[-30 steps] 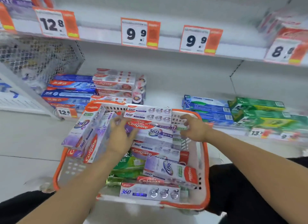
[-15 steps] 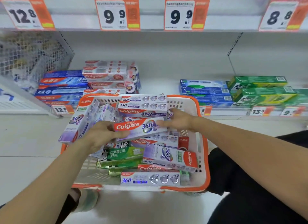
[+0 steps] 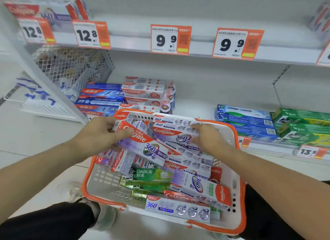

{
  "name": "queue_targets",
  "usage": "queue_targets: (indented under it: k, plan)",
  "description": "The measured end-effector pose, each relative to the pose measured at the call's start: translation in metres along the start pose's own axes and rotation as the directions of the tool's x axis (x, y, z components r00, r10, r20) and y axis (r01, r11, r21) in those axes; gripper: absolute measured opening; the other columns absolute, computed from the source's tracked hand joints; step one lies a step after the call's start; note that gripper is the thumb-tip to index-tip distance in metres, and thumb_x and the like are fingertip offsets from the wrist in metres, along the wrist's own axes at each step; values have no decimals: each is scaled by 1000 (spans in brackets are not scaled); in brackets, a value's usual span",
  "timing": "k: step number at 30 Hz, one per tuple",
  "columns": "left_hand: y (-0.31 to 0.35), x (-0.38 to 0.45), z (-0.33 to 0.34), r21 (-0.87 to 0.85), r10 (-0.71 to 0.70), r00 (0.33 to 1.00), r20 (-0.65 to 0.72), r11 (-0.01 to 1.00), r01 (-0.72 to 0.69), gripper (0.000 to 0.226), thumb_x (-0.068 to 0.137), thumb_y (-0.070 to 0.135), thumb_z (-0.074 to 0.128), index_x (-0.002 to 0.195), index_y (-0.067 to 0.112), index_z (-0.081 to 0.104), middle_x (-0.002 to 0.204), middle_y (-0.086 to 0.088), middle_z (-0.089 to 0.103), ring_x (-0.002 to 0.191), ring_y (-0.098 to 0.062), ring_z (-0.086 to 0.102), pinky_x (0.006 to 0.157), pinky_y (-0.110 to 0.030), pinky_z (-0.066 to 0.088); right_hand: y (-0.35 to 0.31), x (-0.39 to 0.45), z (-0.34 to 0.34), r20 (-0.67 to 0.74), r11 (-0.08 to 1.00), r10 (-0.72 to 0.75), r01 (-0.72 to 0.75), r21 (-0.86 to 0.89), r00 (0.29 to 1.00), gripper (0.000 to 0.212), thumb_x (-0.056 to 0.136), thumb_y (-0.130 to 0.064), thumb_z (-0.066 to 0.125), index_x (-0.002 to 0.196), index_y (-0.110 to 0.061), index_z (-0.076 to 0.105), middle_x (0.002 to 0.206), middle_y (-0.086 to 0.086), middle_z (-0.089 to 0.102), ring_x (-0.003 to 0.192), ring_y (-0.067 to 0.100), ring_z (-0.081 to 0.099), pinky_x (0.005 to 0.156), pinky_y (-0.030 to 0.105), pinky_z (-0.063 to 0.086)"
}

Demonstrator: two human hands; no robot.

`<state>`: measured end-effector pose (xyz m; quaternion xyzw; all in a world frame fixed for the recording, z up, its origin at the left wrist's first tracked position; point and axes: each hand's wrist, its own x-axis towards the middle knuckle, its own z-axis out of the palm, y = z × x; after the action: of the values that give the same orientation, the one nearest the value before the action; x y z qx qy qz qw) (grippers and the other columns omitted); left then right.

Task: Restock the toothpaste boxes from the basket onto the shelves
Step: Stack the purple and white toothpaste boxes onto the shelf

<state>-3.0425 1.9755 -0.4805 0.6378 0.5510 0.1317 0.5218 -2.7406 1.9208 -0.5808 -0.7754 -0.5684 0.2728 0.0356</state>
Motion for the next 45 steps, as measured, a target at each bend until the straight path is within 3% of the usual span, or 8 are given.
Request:
queue_targets:
  k: [5,13,17,24,33,38,41,45]
  plan:
    - [7,-3,-3,-67,-16,997,79,997,21,25,88,28,70,107,12,71,97,1,78,89,-13,74,70,-27,61,-14,-9,-79,179,997,51,-59,40,983,53,84,-53,73,121,-15,66,99,7,74,76,23,74,59,24,51]
    - [29,8,-4,-390,-17,982,186,916,89,41,78,33,65,107,5,63,96,-5,78,88,-16,74,71,-27,61,-35,-52,-179,6,971,-81,78,227,997,31,92,-45,64,96,-17,75,70,0,73,50,12,67,54,21,53]
    - [42,12,-18,-517,44,990,138,856,34,71,72,49,80,116,-5,62,112,-21,72,97,-26,72,76,-37,62,-47,-49,-174,83,819,-177,100,565,981,42,84,-46,65,101,-9,76,92,14,76,72,19,64,65,30,56]
    - [58,11,-38,-606,41,997,70,796,9,39,89,23,55,117,-2,64,115,-23,71,103,-34,71,85,-53,58,-58,-31,-150,93,584,-311,113,804,946,45,86,-33,66,126,-15,64,114,12,74,110,35,68,99,48,53]
    - [65,-4,-45,-526,80,997,20,849,-58,45,85,31,57,123,8,62,113,-17,73,104,-39,70,87,-60,56,-64,-23,-141,273,578,-492,76,812,827,58,77,-10,80,126,-4,51,125,22,65,108,43,65,84,42,57]
    - [63,-8,-70,-534,131,977,-166,821,-201,33,94,29,56,117,7,63,111,-16,73,100,-38,70,83,-56,59,-107,-24,-162,-73,547,-430,324,772,900,51,72,-26,89,117,-13,69,118,7,73,100,30,72,72,36,61]
    - [61,-5,-88,-547,110,930,-351,782,-299,26,97,23,56,118,8,62,112,-19,71,94,-31,72,64,-33,61,-159,-8,-185,-366,495,-344,498,711,865,43,74,-18,80,114,-11,70,106,1,76,80,14,72,63,26,59]
    - [55,0,-109,-573,94,893,-440,737,-359,25,97,20,57,118,6,61,108,-16,72,92,-27,74,69,-34,63,-239,50,-221,-568,520,-276,618,590,775,40,88,-4,72,125,-6,57,108,9,70,72,19,70,65,32,63]
